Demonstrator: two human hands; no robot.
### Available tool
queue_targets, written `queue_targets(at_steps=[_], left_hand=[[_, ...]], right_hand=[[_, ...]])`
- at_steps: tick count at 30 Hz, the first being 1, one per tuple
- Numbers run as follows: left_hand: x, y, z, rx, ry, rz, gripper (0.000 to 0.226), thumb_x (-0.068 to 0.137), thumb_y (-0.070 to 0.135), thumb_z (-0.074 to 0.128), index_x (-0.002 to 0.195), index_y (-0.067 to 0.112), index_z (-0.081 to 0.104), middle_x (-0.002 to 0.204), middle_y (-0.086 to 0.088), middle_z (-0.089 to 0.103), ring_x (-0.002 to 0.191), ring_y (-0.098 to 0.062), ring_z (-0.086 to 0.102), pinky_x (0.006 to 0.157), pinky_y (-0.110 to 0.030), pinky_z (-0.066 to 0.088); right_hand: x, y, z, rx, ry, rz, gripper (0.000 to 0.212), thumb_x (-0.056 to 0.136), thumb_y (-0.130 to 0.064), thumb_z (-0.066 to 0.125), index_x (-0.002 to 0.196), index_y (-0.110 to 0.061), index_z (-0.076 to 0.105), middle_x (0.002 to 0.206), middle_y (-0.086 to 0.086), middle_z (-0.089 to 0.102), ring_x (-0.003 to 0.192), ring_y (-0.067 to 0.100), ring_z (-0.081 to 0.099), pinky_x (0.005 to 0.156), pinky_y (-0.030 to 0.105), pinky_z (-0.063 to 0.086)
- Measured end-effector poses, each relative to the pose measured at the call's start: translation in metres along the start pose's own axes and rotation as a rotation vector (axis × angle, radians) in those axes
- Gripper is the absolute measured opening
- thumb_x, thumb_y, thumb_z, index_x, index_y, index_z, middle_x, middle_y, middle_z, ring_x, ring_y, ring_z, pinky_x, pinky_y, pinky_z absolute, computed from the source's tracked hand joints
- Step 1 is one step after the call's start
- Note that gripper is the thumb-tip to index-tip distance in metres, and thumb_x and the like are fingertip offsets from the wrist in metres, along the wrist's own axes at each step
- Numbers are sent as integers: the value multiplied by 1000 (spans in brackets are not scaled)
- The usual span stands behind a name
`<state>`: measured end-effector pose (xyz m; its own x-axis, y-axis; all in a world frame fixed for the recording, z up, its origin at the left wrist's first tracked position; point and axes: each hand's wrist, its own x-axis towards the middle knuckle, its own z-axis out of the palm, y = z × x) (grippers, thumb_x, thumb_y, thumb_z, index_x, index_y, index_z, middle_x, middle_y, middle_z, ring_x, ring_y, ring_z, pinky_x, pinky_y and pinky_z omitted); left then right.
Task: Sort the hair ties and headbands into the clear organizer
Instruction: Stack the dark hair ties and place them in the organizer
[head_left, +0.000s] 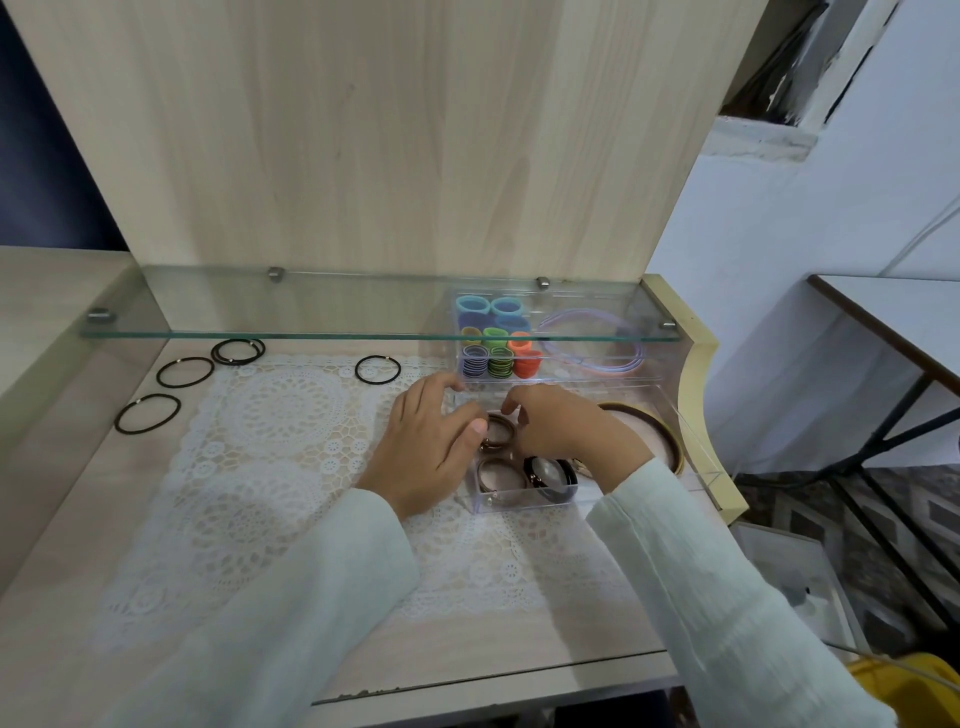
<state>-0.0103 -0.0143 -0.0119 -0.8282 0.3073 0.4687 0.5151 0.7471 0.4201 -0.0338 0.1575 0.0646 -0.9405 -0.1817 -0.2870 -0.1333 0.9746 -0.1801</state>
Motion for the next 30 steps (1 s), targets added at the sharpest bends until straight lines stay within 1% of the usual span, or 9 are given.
queue_targets(at_steps=[3,7,11,17,20,23,26,28,30], left_hand=[[1,3,-2,-36,77,-25,40,98,38,27,105,22,63,122,3,46,119,-14,40,96,-26,24],[2,3,-2,30,148,-102,36,97,35,29,102,21,61,110,5,51,105,-15,47,88,-27,29],[2,5,-2,58,173,-163,36,95,35,29,103,21,61,105,7,57,98,-16,51,85,-28,30],[3,6,-3,66,176,-163,35,95,35,29,102,21,60,102,8,59,95,-16,52,84,-30,31],[3,6,-4,63,172,-159,36,95,35,28,103,20,60,102,8,59,95,-16,52,84,-30,32],[2,7,-4,56,169,-156,38,95,35,27,104,19,60,103,7,60,96,-15,52,84,-28,30],[2,7,-4,47,166,-155,38,95,35,26,105,20,60,103,7,60,97,-15,52,85,-30,33],[3,6,-4,46,167,-153,38,95,35,26,105,20,60,103,7,60,97,-15,52,86,-31,34],[3,6,-4,46,170,-151,38,95,35,26,104,20,60,103,8,60,96,-15,52,86,-31,33]], right_hand=[[0,8,-1,76,-5,19,43,86,-11,54,128,-23,53,122,-1,59,113,21,54,97,40,46],[-2,9,1,100,56,81,29,83,-13,56,108,-25,63,115,1,62,108,22,57,94,42,49],[-5,4,2,63,91,134,27,84,-15,53,108,-21,65,115,4,62,107,25,57,93,43,48],[-6,-5,4,-43,101,131,28,90,-19,47,114,-21,62,120,4,60,112,26,54,96,40,44],[-8,-3,1,-34,95,144,30,88,-19,48,114,-22,63,119,3,61,112,26,55,98,42,43],[-11,5,-4,13,103,166,30,86,-17,48,109,-25,65,117,2,62,111,26,55,96,42,45],[-14,16,-10,54,103,166,28,85,-15,44,101,-26,65,114,1,64,108,26,57,94,43,48],[-15,23,-13,74,85,165,22,84,-14,48,94,-29,61,110,1,64,105,25,58,93,42,49],[-18,27,-15,101,63,164,20,85,-13,52,92,-30,59,108,-1,65,105,23,58,93,41,49]])
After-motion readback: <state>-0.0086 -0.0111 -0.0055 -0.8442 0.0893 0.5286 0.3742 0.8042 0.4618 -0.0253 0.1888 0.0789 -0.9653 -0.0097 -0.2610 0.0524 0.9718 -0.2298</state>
